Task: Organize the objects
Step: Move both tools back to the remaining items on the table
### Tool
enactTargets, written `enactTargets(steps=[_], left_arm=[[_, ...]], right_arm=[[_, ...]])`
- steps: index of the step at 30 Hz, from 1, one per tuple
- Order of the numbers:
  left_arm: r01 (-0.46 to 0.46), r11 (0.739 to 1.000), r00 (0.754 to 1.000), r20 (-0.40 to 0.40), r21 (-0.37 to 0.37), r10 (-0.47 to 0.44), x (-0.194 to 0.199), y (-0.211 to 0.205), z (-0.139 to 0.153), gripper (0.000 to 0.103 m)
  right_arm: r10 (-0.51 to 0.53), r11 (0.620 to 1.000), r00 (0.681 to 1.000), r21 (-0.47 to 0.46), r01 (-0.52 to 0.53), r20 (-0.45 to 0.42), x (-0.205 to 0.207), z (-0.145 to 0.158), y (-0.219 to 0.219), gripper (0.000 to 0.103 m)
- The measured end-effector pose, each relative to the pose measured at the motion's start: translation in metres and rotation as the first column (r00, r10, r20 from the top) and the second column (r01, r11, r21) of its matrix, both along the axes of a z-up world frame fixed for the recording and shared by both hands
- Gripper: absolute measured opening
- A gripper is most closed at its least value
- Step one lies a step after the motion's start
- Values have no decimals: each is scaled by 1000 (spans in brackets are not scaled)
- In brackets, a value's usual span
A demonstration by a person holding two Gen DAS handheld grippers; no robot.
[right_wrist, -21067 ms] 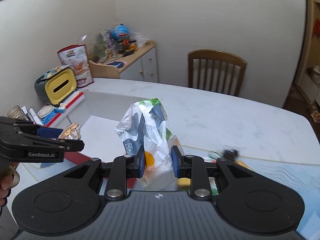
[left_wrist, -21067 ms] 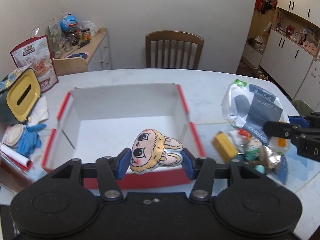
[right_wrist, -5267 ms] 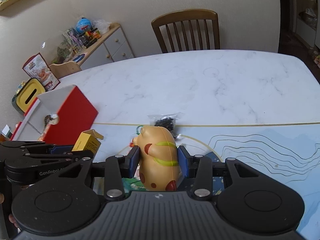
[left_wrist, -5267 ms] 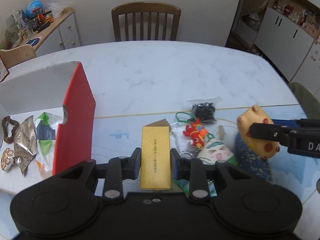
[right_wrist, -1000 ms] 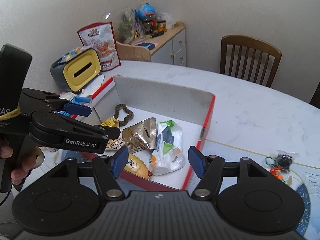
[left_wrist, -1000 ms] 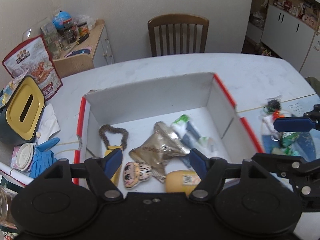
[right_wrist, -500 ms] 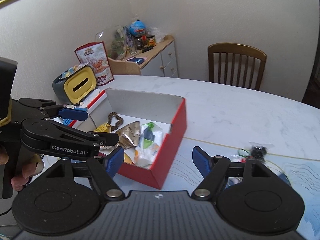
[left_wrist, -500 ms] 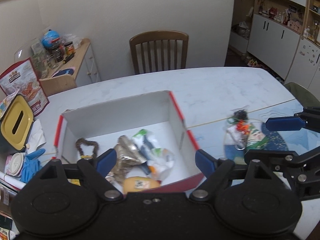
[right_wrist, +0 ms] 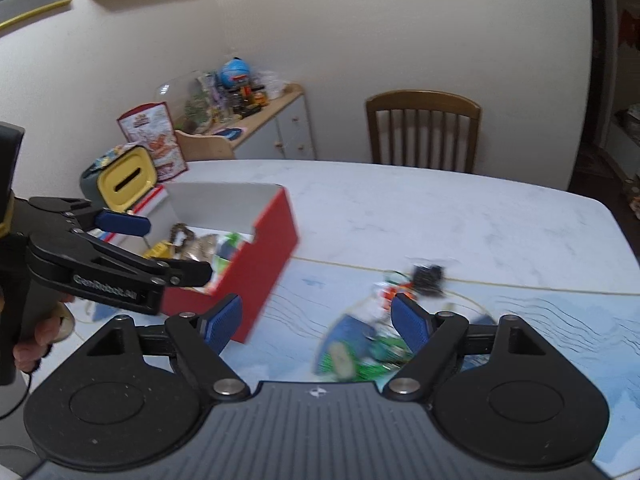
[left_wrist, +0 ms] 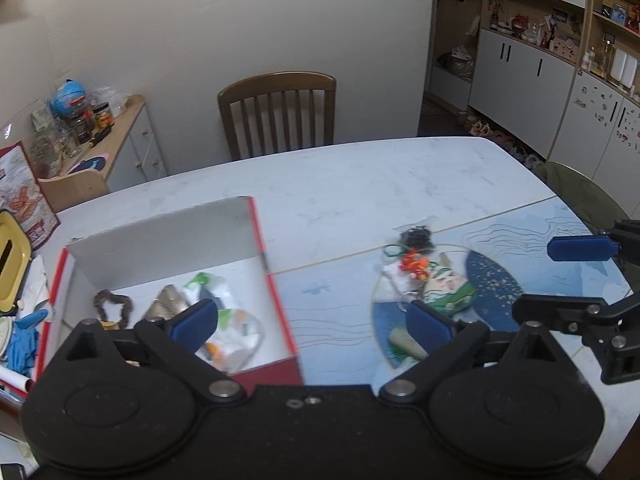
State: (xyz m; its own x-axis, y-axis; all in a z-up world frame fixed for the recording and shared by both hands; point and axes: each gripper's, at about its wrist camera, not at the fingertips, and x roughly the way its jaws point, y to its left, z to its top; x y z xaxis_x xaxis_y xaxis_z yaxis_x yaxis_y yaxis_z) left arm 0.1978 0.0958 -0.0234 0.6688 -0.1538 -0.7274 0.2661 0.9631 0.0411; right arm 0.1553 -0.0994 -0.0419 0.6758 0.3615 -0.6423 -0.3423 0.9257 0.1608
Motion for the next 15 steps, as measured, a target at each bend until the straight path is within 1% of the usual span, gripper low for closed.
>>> enactTargets(steps=[5,10,15], left_arm=[[13,1000,1000,-16,1,-12,3,-24,-10,102],[21,1000,999,-30,9,-21,5,-47,-26,102],[14,1000,996,-84,-3,-14,11,-61,-50,102]], right_arm=[[-19,1000,1000,-16,19,-25,-4,-19,-29,82],[13,998,999,-60,-16,-41,-5,-44,-41,82],[37,996,997,-82,-42,-65,-2,-65,-52,82]])
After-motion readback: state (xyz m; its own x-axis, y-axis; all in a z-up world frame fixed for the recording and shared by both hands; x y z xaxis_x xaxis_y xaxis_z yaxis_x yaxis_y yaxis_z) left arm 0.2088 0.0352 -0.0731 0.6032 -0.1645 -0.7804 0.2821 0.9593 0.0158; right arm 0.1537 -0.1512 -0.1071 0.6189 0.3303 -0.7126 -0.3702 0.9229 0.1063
